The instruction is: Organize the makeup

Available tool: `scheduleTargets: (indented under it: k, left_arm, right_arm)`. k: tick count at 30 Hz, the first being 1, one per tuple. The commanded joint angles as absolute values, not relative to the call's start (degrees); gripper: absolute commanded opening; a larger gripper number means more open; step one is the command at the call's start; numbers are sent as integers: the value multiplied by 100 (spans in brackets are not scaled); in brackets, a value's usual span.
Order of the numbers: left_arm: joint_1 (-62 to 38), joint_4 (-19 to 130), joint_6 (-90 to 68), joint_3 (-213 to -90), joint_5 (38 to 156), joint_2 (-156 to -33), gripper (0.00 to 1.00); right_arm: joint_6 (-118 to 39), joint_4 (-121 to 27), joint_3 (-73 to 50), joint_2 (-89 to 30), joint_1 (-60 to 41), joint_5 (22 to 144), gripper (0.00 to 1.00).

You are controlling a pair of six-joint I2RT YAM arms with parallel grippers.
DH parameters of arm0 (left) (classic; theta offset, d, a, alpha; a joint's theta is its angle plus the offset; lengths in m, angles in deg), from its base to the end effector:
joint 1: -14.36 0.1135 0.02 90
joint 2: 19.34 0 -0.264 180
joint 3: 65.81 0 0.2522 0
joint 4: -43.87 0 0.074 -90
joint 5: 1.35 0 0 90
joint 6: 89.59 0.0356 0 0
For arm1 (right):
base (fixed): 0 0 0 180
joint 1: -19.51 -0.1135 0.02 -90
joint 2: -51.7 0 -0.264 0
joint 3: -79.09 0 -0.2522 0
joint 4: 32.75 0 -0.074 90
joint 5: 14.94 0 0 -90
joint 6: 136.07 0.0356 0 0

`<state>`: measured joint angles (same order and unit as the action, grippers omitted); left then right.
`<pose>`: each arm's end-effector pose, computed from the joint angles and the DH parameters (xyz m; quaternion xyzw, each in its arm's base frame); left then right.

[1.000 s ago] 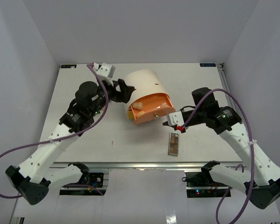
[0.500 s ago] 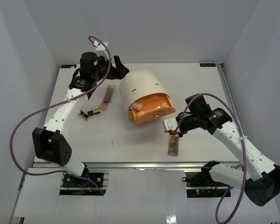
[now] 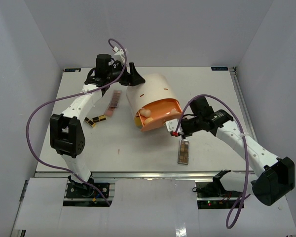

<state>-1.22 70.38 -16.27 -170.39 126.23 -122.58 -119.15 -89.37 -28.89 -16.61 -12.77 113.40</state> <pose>0.4037 -0.1351 0.3329 0.1650 0.8008 -0.4022 0.4120 0.1874 0.1445 0.2938 -0.7755 0.4599 0.1871 0.3901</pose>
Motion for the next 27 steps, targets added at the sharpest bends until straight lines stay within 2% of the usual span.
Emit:
scheduleTargets:
  k: [1, 10, 20, 27]
  left_arm:
    - [-102, 7009, -1492, -16942, 13222, -12135, 80]
    - [-102, 7213, -1313, -16718, 13488, -12218, 78]
    - [-102, 7178, -1365, -16640, 13394, -12271, 78]
    - [-93, 7082, -1586, -16773, 12813, -12111, 82]
  right_arm:
    - [-11399, -8086, -2669, -1977, -1327, 11036, 11]
    - [-9658, -6542, -2047, -2428, -1468, 10306, 16]
    - [-8215, -5907, -1699, -3029, -1503, 9843, 25]
    - [-8035, -6084, -2314, -2237, -1503, 10133, 27]
